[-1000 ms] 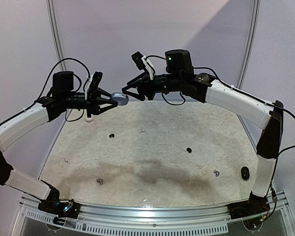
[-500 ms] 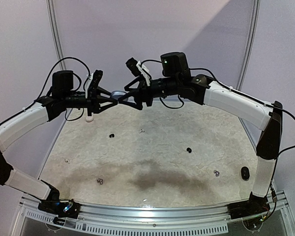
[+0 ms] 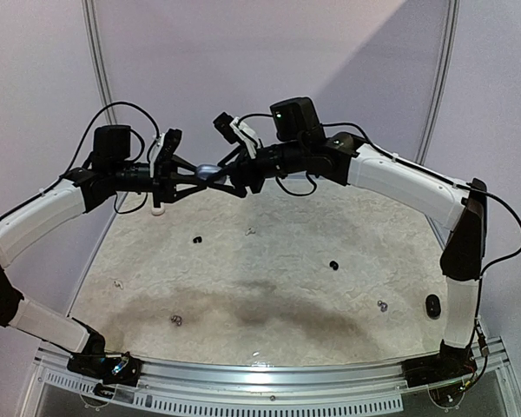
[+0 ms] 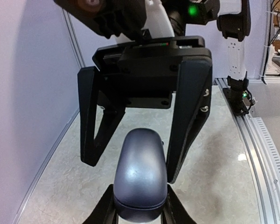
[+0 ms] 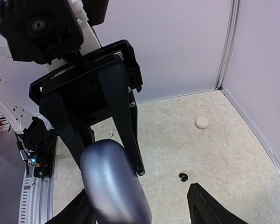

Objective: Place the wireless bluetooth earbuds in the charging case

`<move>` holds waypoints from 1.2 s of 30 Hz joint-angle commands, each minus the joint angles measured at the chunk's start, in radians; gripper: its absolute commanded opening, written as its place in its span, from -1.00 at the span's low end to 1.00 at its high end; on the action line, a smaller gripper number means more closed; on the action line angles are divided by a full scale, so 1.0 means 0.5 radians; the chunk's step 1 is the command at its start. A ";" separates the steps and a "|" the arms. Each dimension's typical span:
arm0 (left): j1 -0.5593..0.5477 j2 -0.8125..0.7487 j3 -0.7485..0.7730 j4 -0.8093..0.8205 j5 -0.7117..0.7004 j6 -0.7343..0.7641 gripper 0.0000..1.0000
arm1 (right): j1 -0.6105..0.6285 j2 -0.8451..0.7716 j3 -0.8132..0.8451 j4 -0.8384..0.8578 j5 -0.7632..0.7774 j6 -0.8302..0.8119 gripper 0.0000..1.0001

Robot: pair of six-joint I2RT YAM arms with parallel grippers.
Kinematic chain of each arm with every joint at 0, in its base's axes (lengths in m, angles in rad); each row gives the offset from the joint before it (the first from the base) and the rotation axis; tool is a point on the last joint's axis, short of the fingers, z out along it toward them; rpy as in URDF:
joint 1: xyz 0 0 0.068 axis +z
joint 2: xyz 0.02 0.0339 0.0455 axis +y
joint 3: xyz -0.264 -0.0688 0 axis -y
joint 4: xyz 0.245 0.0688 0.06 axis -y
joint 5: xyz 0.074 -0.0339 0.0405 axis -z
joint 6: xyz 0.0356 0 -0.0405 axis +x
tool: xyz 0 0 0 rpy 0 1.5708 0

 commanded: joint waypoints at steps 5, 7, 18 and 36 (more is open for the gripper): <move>-0.038 0.002 0.079 -0.411 0.087 0.607 -1.00 | -0.052 0.042 0.067 0.059 0.162 0.123 0.23; -0.045 0.006 0.087 -0.501 0.078 0.699 -1.00 | -0.054 0.042 0.069 0.080 0.162 0.133 0.20; -0.055 -0.020 0.083 -0.577 0.030 0.800 -1.00 | -0.052 0.053 0.066 0.044 0.102 0.154 0.18; -0.028 -0.006 -0.122 -0.030 0.079 -0.282 -1.00 | -0.077 0.063 0.074 -0.011 -0.047 0.281 0.39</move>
